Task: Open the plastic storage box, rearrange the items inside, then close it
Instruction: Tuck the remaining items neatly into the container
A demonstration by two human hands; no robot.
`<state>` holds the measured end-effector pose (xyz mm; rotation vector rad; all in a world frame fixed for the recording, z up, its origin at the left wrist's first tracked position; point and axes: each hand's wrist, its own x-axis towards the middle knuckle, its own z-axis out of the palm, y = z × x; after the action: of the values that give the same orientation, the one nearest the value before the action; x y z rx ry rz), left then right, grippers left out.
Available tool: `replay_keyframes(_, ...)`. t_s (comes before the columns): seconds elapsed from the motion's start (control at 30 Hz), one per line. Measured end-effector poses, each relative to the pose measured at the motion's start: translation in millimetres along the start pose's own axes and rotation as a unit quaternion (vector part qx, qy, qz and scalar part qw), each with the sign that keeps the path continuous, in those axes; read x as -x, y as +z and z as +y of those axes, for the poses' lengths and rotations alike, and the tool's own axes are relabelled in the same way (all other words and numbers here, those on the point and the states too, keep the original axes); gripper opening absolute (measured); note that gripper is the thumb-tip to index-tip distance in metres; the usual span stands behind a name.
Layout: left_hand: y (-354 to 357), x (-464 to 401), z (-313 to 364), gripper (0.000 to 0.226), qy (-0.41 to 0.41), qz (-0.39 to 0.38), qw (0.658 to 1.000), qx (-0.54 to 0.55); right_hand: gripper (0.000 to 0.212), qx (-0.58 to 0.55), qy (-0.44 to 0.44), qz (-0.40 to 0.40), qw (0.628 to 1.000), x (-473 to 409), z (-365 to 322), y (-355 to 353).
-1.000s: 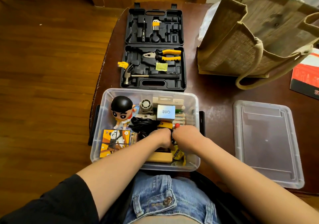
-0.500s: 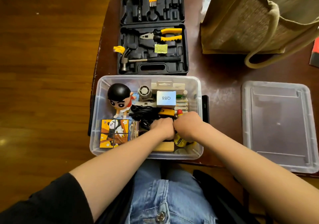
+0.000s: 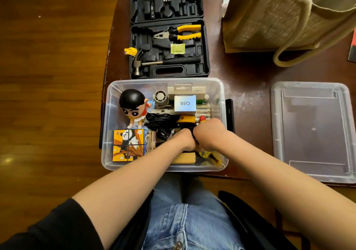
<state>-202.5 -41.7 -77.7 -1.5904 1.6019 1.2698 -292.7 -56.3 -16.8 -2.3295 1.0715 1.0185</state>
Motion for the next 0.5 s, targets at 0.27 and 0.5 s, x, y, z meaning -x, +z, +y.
replay_keyframes(0.27,-9,25,-8,0.032,0.023,0.059,0.983,0.172,0.02,-0.028,0.044,0.05,0.997,2,-3,1)
replay_keyframes(0.5,-31,51,-36,0.016,0.075,0.144,0.959,0.232,0.02,-0.064,0.107,0.106,0.987,-3,-7,5)
